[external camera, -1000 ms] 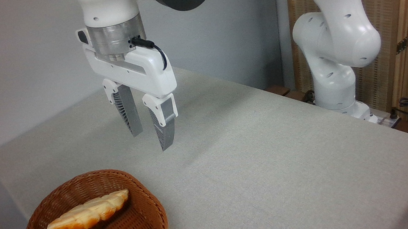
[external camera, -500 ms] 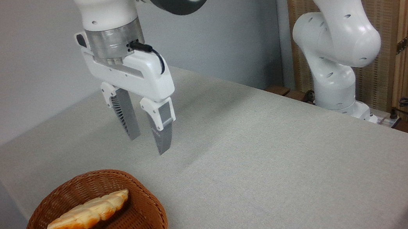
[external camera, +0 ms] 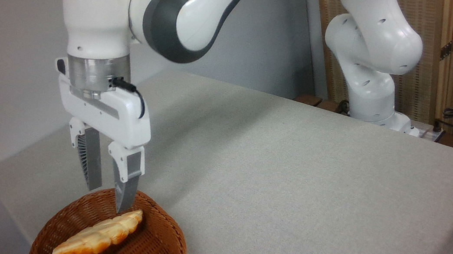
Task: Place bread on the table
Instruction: 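Lower the open gripper into the basket over the elongated bread roll, then close the gripper on the elongated golden bread roll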
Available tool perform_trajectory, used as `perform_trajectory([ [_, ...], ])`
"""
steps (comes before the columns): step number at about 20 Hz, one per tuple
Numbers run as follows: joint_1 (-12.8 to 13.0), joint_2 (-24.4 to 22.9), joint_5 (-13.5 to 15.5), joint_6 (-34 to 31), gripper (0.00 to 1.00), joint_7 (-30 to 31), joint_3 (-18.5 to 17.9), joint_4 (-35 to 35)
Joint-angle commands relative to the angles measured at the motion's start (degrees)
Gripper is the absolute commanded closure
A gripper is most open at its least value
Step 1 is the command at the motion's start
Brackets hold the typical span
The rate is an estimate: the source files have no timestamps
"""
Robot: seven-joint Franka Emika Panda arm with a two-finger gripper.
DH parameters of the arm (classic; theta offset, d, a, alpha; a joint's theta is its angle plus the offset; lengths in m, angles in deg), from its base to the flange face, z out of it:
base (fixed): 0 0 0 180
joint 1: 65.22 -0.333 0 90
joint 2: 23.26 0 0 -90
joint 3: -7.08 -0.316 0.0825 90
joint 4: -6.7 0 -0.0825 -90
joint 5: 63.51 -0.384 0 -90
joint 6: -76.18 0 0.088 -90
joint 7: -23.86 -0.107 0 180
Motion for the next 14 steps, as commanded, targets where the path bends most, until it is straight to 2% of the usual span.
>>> perform_trajectory([
  [1,0.31,2.92,-1.10,1.25,0.00,1.10,0.71,-1.23],
  [3,0.31,4.42,-1.19,1.69,0.00,1.10,1.33,-1.32],
  [6,0.31,6.35,-1.19,5.99,0.00,1.19,1.51,-1.23],
  [14,0.22,8.55,-1.19,8.19,0.00,0.93,2.30,-1.23],
])
